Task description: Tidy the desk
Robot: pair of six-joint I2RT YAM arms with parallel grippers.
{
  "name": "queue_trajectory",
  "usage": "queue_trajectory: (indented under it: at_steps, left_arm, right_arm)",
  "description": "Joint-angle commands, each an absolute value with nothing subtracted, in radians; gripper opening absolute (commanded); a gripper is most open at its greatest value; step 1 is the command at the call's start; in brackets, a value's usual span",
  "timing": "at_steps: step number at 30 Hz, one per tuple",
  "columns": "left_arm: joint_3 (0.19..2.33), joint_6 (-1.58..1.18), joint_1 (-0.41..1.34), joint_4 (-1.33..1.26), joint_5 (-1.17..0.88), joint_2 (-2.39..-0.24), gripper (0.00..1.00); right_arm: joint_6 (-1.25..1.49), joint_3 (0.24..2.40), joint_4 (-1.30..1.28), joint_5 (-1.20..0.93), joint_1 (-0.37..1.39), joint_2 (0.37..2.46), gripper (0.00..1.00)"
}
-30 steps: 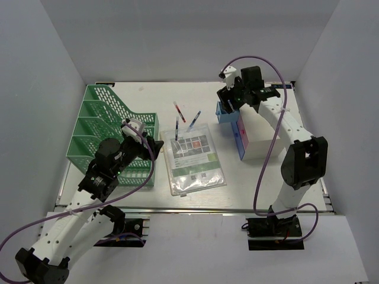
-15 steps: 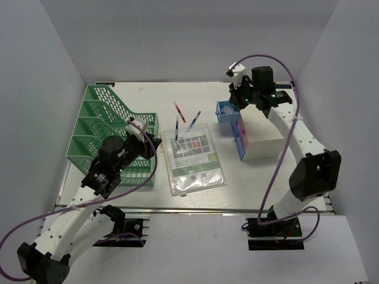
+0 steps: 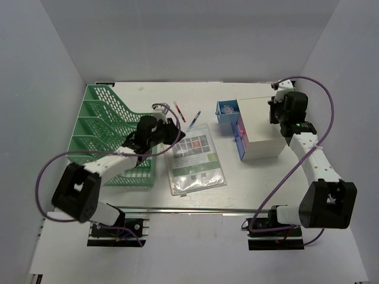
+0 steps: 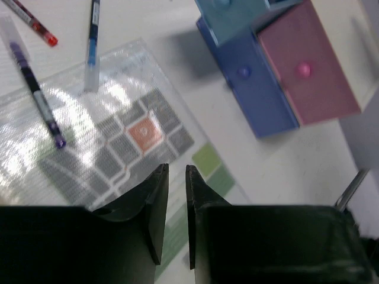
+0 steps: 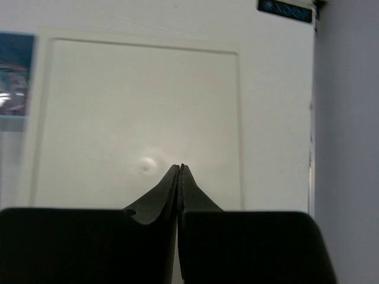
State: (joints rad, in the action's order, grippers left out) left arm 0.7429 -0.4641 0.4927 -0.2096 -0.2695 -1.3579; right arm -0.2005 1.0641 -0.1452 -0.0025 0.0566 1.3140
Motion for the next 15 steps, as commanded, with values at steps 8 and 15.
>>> queue_trajectory:
  at_steps: [8, 15]
  left_arm:
    - [1.044, -0.893, 0.506, -0.474, -0.146, -1.75, 0.37]
    - [1.164, -1.02, 0.506, -0.462, -0.107, -1.903, 0.37]
  right_arm:
    - [-0.167, 1.039, 0.026, 0.133, -0.113, 1.354, 0.0]
    - [-0.181, 1.032, 0.048, 0.15, -0.166, 1.397, 0.0]
